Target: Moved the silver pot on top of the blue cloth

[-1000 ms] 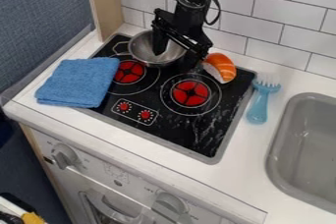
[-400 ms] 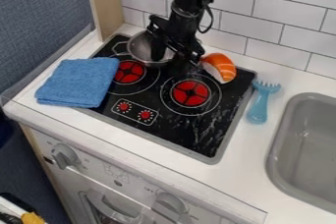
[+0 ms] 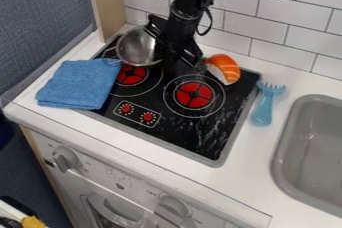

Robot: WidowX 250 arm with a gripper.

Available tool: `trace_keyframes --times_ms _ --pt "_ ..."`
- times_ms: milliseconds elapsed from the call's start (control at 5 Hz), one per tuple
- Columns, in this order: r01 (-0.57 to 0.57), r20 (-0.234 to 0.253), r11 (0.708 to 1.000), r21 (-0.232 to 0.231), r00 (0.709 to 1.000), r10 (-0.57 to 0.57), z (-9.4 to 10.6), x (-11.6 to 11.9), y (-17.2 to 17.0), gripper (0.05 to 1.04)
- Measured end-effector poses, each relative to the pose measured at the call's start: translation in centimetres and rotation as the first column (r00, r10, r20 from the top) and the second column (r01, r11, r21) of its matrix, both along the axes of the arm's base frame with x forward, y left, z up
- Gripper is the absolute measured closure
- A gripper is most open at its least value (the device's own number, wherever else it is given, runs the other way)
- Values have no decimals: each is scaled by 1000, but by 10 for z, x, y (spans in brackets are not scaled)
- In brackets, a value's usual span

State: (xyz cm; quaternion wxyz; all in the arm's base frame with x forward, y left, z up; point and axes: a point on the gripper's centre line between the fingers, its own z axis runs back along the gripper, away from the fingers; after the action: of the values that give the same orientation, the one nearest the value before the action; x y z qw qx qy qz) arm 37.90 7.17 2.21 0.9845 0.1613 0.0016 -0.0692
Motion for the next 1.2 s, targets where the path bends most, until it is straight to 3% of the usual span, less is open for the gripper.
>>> trace_keyframes --times_ms 200,400,800,1000,1200 --pt "-12 -15 999 44 1000 13 4 -2 5 1005" --pt "-44 -37 990 134 998 49 24 1 8 1005" --pt "-152 -63 966 209 984 169 41 -7 15 1005" --pt "-248 -73 945 213 960 269 25 -26 26 1005" --pt "-381 -100 910 162 911 400 18 -53 49 1005"
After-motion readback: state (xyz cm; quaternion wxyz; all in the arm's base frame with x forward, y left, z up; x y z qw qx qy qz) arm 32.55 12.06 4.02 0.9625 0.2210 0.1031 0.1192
